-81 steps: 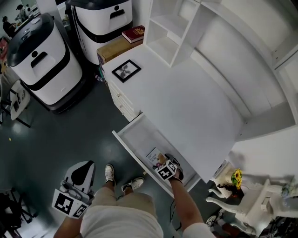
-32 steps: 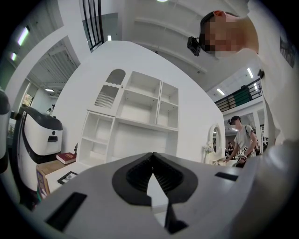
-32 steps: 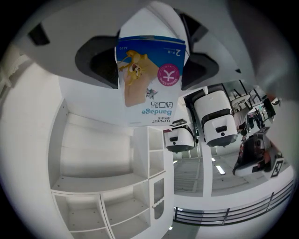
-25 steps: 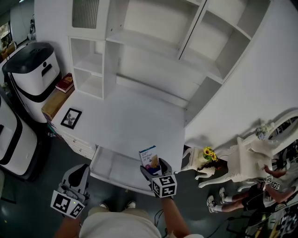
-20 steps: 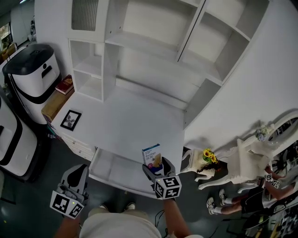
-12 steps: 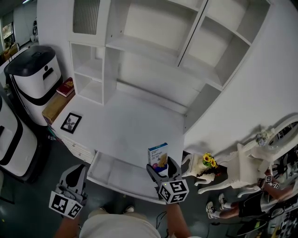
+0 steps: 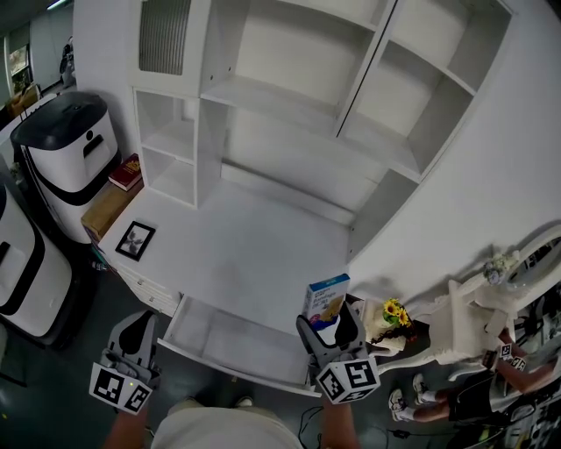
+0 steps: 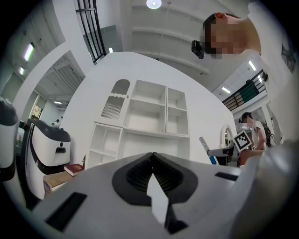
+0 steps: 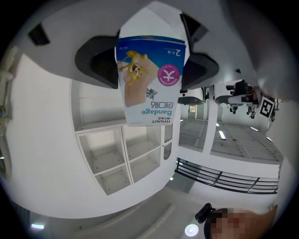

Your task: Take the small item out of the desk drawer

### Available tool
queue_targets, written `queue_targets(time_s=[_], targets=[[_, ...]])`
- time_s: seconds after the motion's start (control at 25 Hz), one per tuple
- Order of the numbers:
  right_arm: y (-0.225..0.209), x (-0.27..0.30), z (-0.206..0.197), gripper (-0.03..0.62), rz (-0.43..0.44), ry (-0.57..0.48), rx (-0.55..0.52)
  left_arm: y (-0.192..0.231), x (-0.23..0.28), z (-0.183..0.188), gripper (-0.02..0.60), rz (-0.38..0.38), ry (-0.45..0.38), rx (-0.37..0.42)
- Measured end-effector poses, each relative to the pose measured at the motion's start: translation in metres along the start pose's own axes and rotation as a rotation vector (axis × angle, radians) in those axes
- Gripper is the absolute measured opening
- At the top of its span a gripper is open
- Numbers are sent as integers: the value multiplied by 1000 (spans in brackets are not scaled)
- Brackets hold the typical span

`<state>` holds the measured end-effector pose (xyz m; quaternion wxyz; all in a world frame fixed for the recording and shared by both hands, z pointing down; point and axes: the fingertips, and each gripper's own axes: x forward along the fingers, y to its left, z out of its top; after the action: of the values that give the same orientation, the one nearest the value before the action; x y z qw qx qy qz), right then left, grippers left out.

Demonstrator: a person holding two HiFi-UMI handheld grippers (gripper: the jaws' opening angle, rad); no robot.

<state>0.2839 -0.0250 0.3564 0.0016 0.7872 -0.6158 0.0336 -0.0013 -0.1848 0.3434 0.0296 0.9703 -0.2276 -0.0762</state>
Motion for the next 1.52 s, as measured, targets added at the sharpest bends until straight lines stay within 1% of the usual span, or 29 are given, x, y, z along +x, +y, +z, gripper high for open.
queue_targets(time_s=[0.2, 0.32, 0.68, 0.88, 1.08, 1.52], targets=[[-4, -17, 20, 437, -49, -51, 3, 9, 2, 2, 15, 6, -2, 1], [-6, -25, 25, 437, -77, -64, 12, 14, 4, 0, 15, 4, 3, -8], [-8, -42, 38, 437, -139, -86, 11, 16, 15, -1, 15, -47, 23, -18], [-5, -49, 48, 437, -159, -108, 4, 19, 17, 1, 15, -65, 28, -14], [-1, -55, 49, 437, -176, -115, 9, 20, 19, 0, 15, -85, 34, -16], [4, -56, 51, 437, -173, -128, 37, 20, 16, -2, 15, -89, 39, -22]])
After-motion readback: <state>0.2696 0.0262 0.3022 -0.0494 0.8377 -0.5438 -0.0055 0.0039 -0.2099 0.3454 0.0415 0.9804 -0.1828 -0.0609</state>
